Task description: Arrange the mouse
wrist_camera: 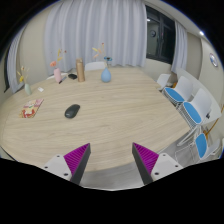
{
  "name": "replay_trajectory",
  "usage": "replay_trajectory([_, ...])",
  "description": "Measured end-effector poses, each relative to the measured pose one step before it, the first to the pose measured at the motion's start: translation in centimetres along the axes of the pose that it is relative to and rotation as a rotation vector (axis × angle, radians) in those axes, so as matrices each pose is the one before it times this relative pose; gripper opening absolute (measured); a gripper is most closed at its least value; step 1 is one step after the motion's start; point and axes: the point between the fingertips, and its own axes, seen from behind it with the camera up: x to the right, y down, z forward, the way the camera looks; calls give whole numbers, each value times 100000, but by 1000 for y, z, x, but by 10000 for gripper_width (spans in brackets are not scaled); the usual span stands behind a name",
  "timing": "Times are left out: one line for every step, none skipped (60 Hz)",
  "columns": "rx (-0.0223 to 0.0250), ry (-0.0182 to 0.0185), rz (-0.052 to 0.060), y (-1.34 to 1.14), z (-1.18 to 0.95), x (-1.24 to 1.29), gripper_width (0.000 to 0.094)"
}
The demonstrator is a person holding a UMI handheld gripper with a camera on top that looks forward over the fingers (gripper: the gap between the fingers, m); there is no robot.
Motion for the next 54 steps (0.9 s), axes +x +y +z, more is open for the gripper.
replay_trajectory([39,-167,-27,-5,0,-69,856])
replay_trajectory([39,-110,-81,-13,14,-61,855])
replay_trajectory([17,-140,-141,-30,44,-60,856])
replay_trajectory([97,-212,-227,-20,27,-136,857])
replay_trajectory([135,-260,-234,-21,6,-169,857])
replay_trajectory([205,-381,-64,-61,-18,-260,858])
replay_trajectory([137,-345,-185,-32,89,-234,858])
replay_trajectory([55,-425,-172,-8,46,-282,859])
replay_trajectory([43,-520,-221,-14,105,-351,861])
replay_trajectory([27,-635,-270,7,97,-417,860])
replay_trajectory([2,-672,-276,5,67,-417,858])
replay_trajectory([-31,-689,-345,-33,85,-434,860])
replay_trajectory([-76,-654,-330,-14,133,-478,859])
replay_trajectory([-87,-613,-383,2,127,-432,860])
replay_trajectory([-137,-585,-425,20,54,-459,858])
replay_trajectory([-152,-617,-447,49,91,-468,858])
replay_trajectory([-150,-709,-516,43,116,-527,858])
replay_trajectory([-157,-755,-549,23,146,-533,860])
replay_trajectory([-160,-700,-570,57,106,-510,859])
replay_trajectory([-205,-669,-482,30,111,-497,859])
replay_trajectory([-196,-571,-461,84,111,-474,858])
replay_trajectory([-211,-527,-413,41,126,-460,859])
replay_trajectory([-203,-520,-434,32,68,-474,857])
replay_trajectory([-184,-606,-461,41,118,-521,859])
replay_trajectory([-212,-628,-466,22,137,-499,858])
replay_trajectory([-166,-612,-414,13,124,-537,857])
replay_trajectory([-77,-536,-385,0,139,-506,858])
replay_trajectory([-17,-403,-327,-49,149,-476,858])
replay_trajectory([58,-382,-392,-52,117,-476,860])
replay_trajectory([146,-369,-405,-93,286,-493,861])
replay_trajectory([167,-366,-393,-44,55,-391,858])
replay_trajectory([278,-205,-245,-128,306,-460,859])
replay_trajectory([234,-189,-298,-51,25,-269,860])
replay_trajectory([316,-37,-99,-120,296,-391,859])
replay_trajectory([347,37,-123,-135,239,-286,861])
replay_trajectory([282,80,-33,-108,113,-175,859])
replay_trajectory([325,196,128,-148,365,-286,860])
replay_trajectory([303,155,199,-147,248,-216,860])
replay_trajectory([330,109,240,-104,241,-191,861])
replay_trajectory([244,80,221,-126,274,-238,859])
replay_trajectory([193,26,199,-95,288,-243,859])
replay_trajectory([114,-18,205,-67,292,-231,858])
replay_trajectory([-21,20,224,-88,300,-219,859])
replay_trajectory([-109,-39,190,-43,365,-179,857])
replay_trajectory([-69,-106,195,-72,247,-144,858])
replay_trajectory([54,-75,208,-94,496,-266,856])
replay_trajectory([110,-86,164,-111,435,-169,856])
replay_trajectory([94,-93,173,-117,407,-170,856])
replay_trajectory([145,-43,160,-126,395,-149,857])
replay_trajectory([139,19,70,-118,385,-117,859])
replay_trajectory([140,66,-19,-121,449,-73,857])
replay_trajectory([130,112,-65,-137,442,-86,859])
replay_trajectory([134,66,-184,-141,342,-68,858])
replay_trajectory([200,70,-68,-209,600,-161,860])
